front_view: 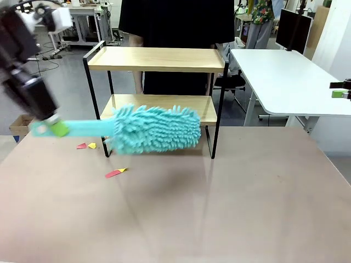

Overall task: Clean the shelf.
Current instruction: Clean the specific section of the Shelf indicated by the human with the Duster.

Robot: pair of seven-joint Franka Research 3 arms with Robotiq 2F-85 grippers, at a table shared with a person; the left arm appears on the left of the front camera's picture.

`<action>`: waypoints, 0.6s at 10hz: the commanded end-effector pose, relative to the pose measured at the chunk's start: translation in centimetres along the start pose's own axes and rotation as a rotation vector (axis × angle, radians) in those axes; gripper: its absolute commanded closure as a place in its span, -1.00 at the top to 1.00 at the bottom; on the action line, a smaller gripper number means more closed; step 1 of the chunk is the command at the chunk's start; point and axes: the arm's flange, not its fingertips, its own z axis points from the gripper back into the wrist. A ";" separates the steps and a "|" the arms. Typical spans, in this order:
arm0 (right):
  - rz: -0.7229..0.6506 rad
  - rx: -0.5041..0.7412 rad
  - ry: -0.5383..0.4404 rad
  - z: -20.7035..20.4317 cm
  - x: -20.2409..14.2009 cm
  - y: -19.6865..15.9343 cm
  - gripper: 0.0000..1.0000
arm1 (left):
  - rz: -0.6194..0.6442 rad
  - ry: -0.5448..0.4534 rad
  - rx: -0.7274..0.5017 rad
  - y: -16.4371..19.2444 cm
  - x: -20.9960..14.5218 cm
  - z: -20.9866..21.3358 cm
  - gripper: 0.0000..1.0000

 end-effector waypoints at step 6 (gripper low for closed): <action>0.004 0.003 0.004 0.0 0.3 0.2 1.00 | -0.135 0.361 0.045 3.9 -5.0 -2.2 -0.73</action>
